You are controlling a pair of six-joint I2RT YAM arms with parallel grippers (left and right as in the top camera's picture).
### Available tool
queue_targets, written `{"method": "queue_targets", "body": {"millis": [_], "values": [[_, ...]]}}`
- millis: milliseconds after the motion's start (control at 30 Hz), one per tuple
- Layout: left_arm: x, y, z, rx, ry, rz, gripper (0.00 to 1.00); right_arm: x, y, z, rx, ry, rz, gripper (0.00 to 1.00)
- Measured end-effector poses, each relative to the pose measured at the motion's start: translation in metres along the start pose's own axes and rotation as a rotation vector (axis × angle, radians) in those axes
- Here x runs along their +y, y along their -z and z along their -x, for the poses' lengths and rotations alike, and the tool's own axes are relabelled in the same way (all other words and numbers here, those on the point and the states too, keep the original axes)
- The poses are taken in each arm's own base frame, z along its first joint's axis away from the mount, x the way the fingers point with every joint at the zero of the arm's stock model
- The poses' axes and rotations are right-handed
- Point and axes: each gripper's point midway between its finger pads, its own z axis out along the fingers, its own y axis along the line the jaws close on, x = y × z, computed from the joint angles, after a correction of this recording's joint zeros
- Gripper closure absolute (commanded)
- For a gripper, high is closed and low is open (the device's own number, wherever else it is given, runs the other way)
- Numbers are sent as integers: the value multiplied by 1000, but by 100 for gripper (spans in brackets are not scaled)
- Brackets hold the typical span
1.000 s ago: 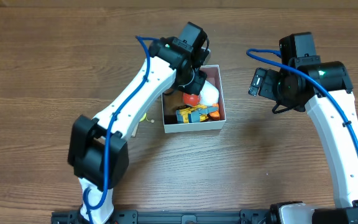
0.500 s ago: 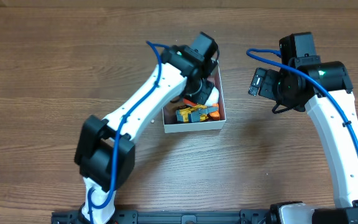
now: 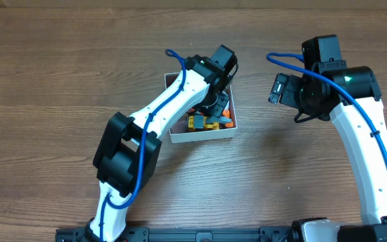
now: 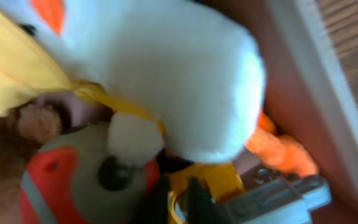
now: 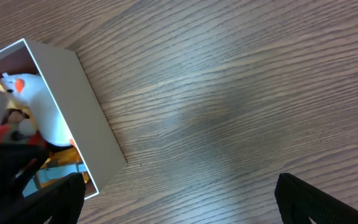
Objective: Pack container
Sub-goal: 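Drop the red ball into the box and withdraw the left gripper, then grasp the cat-face rattle drum with the left gripper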
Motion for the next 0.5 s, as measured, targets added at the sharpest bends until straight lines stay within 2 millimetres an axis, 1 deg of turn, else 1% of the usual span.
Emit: {"method": "queue_targets", "body": {"millis": [33, 100, 133, 200, 233, 267, 300, 367, 467, 500], "values": [[-1, 7, 1, -15, 1, -2, 56, 0, 0, 0, 1, 0, 0, 0], [-1, 26, 5, -50, -10, -2, 46, 0, 0, 0, 2, 0, 0, 0], [-2, 39, 7, -76, -10, 0, 40, 0, 0, -1, 2, 0, -1, 0], [-2, 69, 7, -126, -6, 2, 33, 0, 0, -1, 2, 0, 0, 0], [-1, 84, 4, -143, -6, 8, 28, 0, 0, -1, 4, -1, -2, 0], [1, 96, 0, -151, -4, 17, 25, 0, 0, -1, 5, 0, -2, 0], [3, 113, -6, -167, -3, 26, 24, -1, 0, -2, 7, 0, -3, 0], [9, 136, -20, -167, 11, 49, 23, -1, 0, -2, 9, 0, -4, 0], [30, 160, -49, -126, 62, 92, 28, -2, 0, -3, 13, 0, -6, 0], [39, 165, -57, -111, 89, 105, 33, -2, 0, -3, 13, 0, -6, 0]]}}
